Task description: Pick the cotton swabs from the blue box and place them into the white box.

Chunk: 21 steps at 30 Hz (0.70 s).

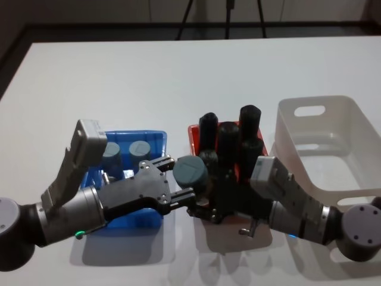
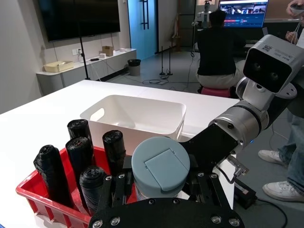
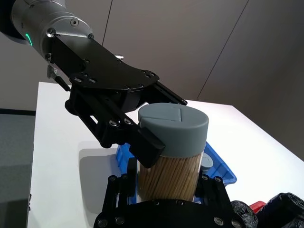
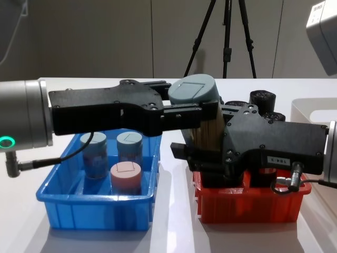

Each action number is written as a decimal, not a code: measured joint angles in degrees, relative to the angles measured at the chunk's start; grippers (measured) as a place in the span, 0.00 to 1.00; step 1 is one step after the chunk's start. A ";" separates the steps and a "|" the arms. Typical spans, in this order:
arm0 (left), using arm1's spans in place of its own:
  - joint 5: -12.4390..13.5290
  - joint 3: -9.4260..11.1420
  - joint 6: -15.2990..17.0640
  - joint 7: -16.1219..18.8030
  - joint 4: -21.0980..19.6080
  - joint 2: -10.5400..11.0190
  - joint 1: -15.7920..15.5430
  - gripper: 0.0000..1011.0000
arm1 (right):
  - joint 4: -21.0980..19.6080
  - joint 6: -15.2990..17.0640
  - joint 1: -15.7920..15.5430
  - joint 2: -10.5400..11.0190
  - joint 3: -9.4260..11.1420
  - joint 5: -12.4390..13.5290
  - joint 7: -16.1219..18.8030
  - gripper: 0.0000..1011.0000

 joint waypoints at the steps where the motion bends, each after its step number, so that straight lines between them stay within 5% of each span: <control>1: 0.00 0.00 0.00 -0.02 0.00 0.00 0.00 0.64 | 0.00 0.00 0.00 0.01 0.01 0.01 -0.01 0.67; 21: 0.00 0.00 0.00 0.03 0.00 0.00 0.00 0.64 | -0.04 0.00 -0.02 0.01 0.02 0.01 0.06 0.62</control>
